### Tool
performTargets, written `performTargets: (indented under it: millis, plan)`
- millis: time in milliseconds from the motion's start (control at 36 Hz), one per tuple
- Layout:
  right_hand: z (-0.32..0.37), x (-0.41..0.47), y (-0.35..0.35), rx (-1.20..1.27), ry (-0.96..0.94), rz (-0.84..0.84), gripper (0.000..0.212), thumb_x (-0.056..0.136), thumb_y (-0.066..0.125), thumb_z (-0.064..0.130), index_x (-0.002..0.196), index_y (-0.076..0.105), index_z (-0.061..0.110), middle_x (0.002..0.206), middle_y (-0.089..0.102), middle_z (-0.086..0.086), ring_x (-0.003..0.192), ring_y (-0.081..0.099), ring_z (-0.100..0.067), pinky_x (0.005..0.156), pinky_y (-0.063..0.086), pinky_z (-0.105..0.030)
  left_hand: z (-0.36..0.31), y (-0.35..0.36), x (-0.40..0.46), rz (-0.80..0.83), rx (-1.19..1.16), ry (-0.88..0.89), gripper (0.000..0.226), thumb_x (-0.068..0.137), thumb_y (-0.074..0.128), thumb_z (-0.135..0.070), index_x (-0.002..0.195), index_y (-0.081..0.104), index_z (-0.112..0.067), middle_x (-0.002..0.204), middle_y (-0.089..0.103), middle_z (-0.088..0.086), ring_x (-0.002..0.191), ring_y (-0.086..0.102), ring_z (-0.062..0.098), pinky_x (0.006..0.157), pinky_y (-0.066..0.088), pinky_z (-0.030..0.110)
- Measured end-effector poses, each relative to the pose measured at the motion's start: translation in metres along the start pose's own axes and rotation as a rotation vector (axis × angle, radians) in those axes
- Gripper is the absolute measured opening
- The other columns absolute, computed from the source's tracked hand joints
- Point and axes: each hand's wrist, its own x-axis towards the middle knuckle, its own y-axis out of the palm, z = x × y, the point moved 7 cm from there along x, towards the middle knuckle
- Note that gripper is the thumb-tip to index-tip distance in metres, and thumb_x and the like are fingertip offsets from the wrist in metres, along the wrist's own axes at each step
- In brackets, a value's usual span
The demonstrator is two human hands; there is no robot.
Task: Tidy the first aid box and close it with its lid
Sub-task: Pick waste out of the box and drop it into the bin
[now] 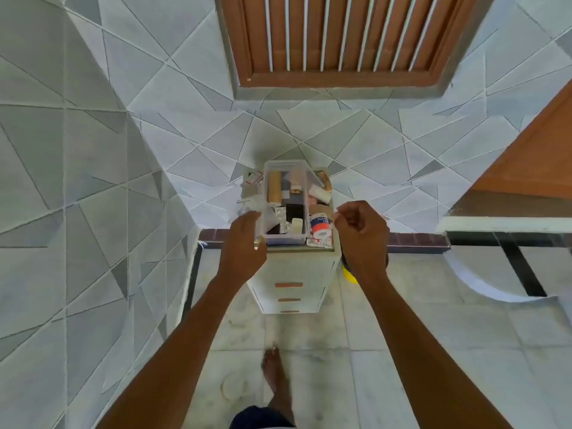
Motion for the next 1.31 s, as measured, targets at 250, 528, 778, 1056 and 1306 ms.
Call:
performTargets:
  millis: [250,528,778,1056,1306]
  plan:
    - [-0.060,0.046,0.053,-0.138,0.146,0.008,0.005,0.089,0.072,0.012,0.094,0.071,0.012,0.081,0.072,0.006,0.077,0.069,-0.007,0.076,0.060,-0.026,0.067,0.047,0.056,0.224,0.418,0.022,0.073,0.075,0.080,-0.029,0.139,0.048,-0.012,0.150,0.047,0.012,0.140,0.042,0.032,0.113,0.039,0.051]
    - [-0.123,0.081,0.077,-0.199,0.265,0.049,0.012,0.089,0.069,0.011,0.087,0.066,0.021,0.077,0.066,0.016,0.074,0.065,-0.003,0.065,0.046,-0.001,0.099,0.065,0.073,0.254,0.376,0.079,0.041,0.093,0.050,-0.036,0.120,0.067,-0.011,0.135,0.062,0.007,0.133,0.051,0.023,0.108,0.045,0.038]
    - [-0.203,0.120,0.084,-0.372,0.420,0.108,0.011,0.084,0.068,0.007,0.093,0.070,0.014,0.082,0.070,0.002,0.075,0.063,-0.008,0.066,0.048,-0.016,0.076,0.038,0.114,-0.056,0.128,-0.083,0.030,0.104,0.041,-0.025,0.122,0.060,-0.011,0.129,0.063,0.010,0.120,0.060,0.028,0.100,0.053,0.049]
    - [-0.277,0.152,0.106,-0.398,0.549,0.323,0.039,0.075,0.085,0.034,0.103,0.069,0.011,0.093,0.071,0.003,0.085,0.065,-0.013,0.071,0.043,-0.022,0.050,0.056,0.171,-0.081,0.302,0.013,0.023,0.095,0.064,-0.009,0.117,0.062,-0.009,0.109,0.070,0.014,0.096,0.067,0.030,0.078,0.060,0.044]
    - [-0.287,0.157,0.113,-0.290,0.557,0.389,0.047,0.062,0.094,0.036,0.097,0.065,0.024,0.088,0.068,0.003,0.079,0.064,-0.012,0.074,0.057,-0.033,0.036,0.069,0.174,-0.074,0.311,0.063,0.015,0.096,0.056,-0.006,0.106,0.065,-0.001,0.097,0.070,0.020,0.076,0.070,0.032,0.062,0.061,0.041]
